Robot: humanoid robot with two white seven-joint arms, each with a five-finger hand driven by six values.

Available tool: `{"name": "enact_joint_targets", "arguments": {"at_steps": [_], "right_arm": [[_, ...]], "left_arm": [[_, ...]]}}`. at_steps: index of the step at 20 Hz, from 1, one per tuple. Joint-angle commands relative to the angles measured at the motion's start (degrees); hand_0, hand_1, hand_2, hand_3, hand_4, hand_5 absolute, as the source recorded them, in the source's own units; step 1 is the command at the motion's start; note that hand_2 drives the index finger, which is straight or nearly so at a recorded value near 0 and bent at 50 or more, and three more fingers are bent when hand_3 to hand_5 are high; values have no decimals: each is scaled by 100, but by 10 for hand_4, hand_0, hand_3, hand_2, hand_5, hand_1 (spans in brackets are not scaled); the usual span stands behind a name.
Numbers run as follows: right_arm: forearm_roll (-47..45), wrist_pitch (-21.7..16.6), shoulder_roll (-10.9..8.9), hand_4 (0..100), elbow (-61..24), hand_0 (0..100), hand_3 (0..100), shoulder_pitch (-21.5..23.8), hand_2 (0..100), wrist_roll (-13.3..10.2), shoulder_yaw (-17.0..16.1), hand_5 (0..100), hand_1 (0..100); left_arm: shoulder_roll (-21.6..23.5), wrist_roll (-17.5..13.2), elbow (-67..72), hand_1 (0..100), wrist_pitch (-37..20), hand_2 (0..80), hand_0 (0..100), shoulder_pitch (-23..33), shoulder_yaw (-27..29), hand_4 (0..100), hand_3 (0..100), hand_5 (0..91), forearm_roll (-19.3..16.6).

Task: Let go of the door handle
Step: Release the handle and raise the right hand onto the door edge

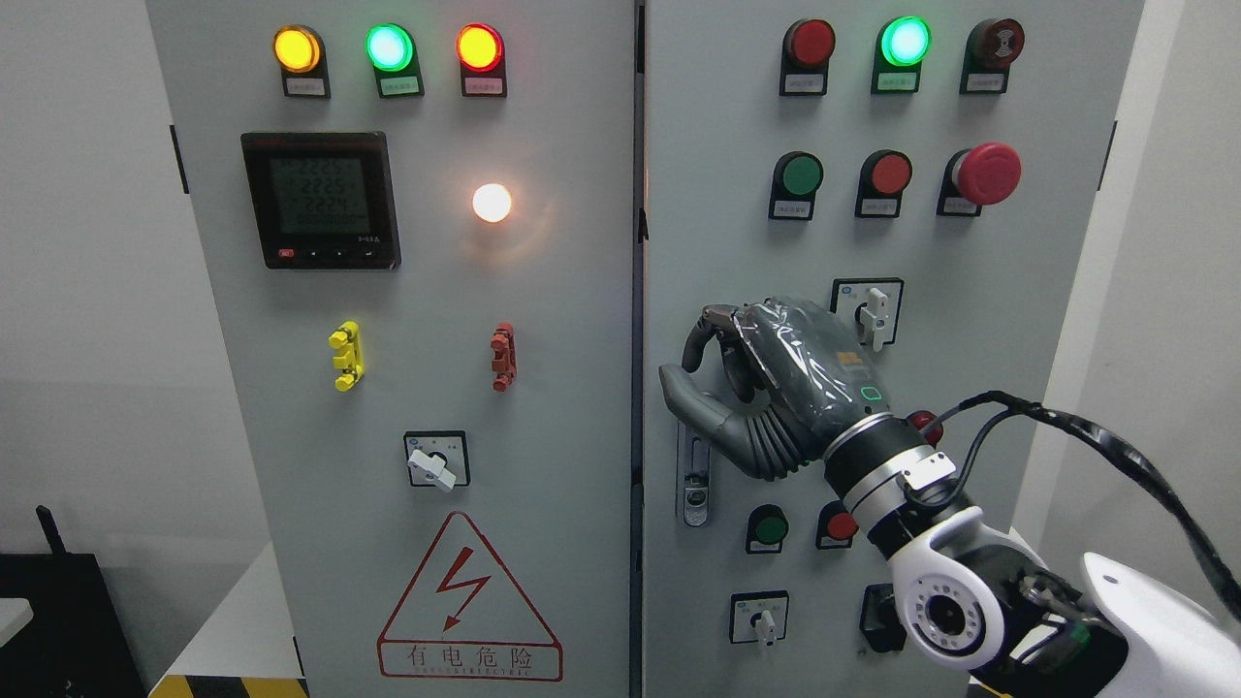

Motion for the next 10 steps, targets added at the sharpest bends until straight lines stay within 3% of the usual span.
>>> {"name": "enact_joint_targets", "arguments": {"at_steps": [1, 5, 10], "right_arm": [[23, -60, 100, 943, 29, 542, 1000, -21, 524, -212, 2, 1000, 346], [295, -121, 109, 935, 29, 536, 1000, -3, 523, -371, -15, 1000, 339], [734, -368, 118, 929, 29, 528, 1000, 49, 531, -397, -50, 1000, 332]], "left_arm": [[0, -2, 53, 389, 4, 0, 120, -18, 9, 0, 0, 0, 0], [0, -2, 53, 389, 4, 0, 120, -17, 9, 0, 0, 0, 0], [0, -2, 53, 389, 4, 0, 120, -9, 9, 0, 0, 0, 0]]}}
